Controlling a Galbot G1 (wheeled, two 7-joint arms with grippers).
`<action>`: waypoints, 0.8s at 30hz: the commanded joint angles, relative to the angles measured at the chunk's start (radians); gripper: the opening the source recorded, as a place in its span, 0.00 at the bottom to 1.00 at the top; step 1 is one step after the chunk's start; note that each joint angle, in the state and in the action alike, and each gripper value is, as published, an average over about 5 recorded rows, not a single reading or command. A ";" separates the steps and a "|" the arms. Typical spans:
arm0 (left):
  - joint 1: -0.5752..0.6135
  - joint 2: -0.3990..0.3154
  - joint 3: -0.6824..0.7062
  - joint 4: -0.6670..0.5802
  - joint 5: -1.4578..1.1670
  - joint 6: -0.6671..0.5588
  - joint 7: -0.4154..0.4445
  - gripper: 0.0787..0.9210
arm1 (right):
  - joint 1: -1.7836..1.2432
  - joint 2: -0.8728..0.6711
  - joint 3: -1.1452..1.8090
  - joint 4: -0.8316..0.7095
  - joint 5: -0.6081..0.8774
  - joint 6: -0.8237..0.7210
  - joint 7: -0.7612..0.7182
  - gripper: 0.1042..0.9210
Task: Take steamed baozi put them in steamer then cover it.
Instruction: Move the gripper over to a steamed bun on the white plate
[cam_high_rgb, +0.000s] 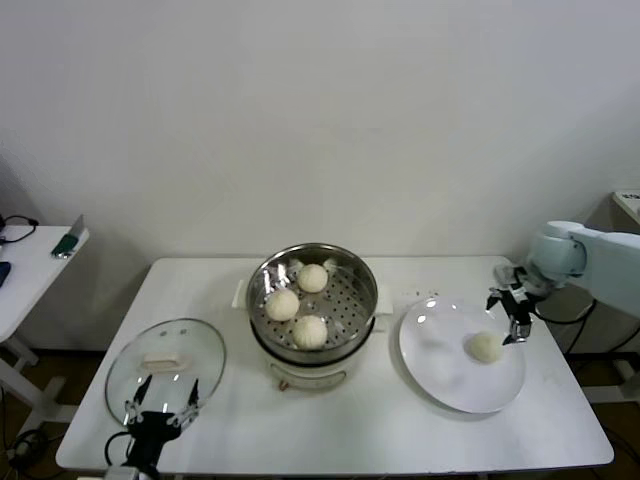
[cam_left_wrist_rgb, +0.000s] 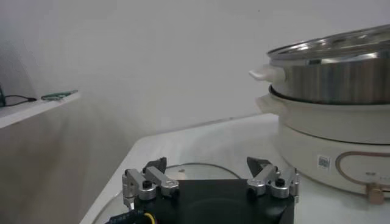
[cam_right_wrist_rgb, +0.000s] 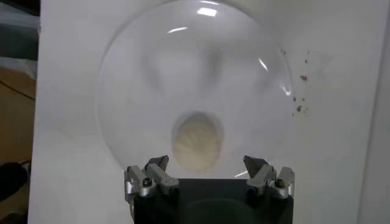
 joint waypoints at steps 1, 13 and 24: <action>0.007 -0.001 -0.003 0.000 0.006 -0.001 0.000 0.88 | -0.252 0.010 0.209 -0.103 -0.075 -0.031 0.014 0.88; 0.015 -0.006 -0.006 -0.001 0.012 -0.001 -0.001 0.88 | -0.328 0.043 0.274 -0.168 -0.094 -0.022 0.005 0.88; 0.015 -0.005 -0.008 0.002 0.014 -0.004 -0.003 0.88 | -0.335 0.065 0.289 -0.194 -0.099 -0.016 0.009 0.86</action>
